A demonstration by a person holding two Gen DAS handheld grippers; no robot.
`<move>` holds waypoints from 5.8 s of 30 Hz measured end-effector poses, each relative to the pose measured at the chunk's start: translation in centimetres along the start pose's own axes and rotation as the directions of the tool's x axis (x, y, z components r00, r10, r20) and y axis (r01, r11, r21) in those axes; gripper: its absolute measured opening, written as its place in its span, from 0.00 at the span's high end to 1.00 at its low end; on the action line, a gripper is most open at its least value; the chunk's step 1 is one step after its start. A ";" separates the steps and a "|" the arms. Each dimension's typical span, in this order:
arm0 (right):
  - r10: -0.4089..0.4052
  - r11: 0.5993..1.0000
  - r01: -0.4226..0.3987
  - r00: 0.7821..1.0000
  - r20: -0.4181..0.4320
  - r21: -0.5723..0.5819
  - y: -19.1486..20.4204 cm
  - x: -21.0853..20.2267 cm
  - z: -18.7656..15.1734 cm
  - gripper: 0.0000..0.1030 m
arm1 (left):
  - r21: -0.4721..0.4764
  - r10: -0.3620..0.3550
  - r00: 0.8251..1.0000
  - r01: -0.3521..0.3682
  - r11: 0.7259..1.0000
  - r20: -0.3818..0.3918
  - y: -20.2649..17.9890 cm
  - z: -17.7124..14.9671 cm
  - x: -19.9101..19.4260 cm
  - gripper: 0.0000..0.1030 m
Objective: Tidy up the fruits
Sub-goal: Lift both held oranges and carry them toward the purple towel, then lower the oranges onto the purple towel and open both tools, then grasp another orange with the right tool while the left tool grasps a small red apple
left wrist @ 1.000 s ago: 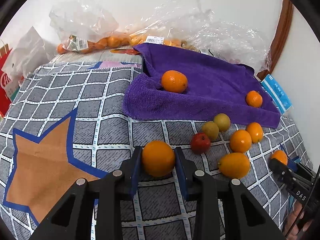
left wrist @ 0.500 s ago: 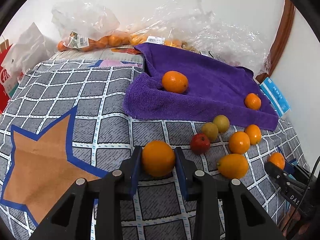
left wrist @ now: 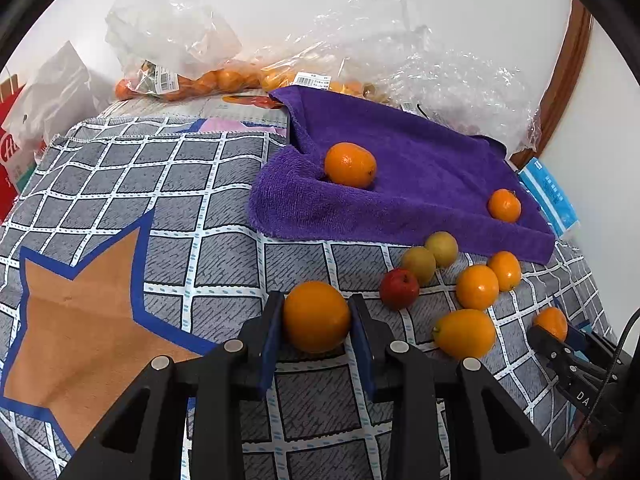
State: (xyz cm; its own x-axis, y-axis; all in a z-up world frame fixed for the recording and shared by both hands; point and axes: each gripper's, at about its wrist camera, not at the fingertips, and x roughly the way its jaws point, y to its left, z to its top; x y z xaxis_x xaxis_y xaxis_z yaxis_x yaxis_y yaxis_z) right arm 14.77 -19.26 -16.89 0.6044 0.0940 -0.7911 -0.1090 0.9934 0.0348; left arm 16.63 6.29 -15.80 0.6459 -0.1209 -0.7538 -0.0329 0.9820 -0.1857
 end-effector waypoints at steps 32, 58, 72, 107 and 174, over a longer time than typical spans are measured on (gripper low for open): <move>0.049 0.995 -0.066 0.980 0.195 0.081 -0.3 -4.6 8.8 0.61 | -0.013 -0.103 0.983 0.106 0.994 0.152 -2.8 6.7 -5.7 0.70; 0.046 0.994 -0.065 0.975 0.217 0.085 -1.8 2.5 13.9 0.61 | -0.098 -0.058 0.978 0.078 0.992 0.199 -0.9 10.4 2.2 0.70; 0.019 0.983 -0.055 0.980 0.198 0.178 -5.2 3.8 13.7 0.61 | -0.124 -0.064 0.978 0.089 0.988 0.198 -0.3 10.3 2.9 0.70; 0.155 0.986 -0.146 0.981 0.114 -0.081 1.4 5.7 12.2 0.61 | -0.077 -0.195 0.967 0.210 0.975 0.165 -1.9 9.5 3.2 0.70; 0.046 0.999 -0.044 0.977 0.208 -0.012 1.5 -0.3 9.2 0.50 | -0.104 -0.089 0.973 0.113 0.988 0.213 -0.8 9.9 -1.2 0.50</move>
State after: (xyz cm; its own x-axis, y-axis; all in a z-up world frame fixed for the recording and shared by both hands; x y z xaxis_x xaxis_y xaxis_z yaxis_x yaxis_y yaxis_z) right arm 21.67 -17.20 -10.96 0.7496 0.1509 -0.6444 -0.1454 0.9874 0.0621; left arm 23.43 7.04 -8.52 0.7935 -0.1745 -0.5830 -0.0389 0.9415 -0.3347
